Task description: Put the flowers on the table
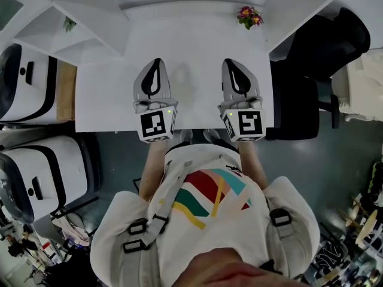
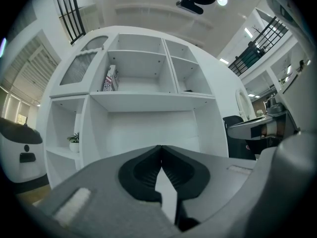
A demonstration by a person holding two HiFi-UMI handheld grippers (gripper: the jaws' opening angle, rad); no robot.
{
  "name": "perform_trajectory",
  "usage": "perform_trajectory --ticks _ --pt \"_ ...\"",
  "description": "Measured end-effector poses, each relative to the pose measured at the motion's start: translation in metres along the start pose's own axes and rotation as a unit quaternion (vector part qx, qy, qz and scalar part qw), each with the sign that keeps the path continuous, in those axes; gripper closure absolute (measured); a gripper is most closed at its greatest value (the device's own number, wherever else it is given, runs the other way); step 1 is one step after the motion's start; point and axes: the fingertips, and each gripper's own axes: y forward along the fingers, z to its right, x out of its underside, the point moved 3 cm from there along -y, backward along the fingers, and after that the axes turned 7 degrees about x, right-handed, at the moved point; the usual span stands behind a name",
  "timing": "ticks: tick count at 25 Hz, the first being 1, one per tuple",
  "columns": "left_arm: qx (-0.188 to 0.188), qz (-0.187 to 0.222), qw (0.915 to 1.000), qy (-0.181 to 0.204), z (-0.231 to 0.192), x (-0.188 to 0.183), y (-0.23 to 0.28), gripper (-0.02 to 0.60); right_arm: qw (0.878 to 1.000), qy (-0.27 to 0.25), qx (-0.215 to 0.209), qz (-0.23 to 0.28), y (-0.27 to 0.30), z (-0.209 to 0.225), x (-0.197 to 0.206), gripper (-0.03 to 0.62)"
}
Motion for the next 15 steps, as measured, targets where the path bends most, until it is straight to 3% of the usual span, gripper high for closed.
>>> perform_trajectory --ticks 15 --pt "0.013 0.006 0.9999 0.001 0.012 -0.003 0.006 0.577 1.0 0.0 -0.015 -0.016 -0.004 0.003 0.007 0.594"
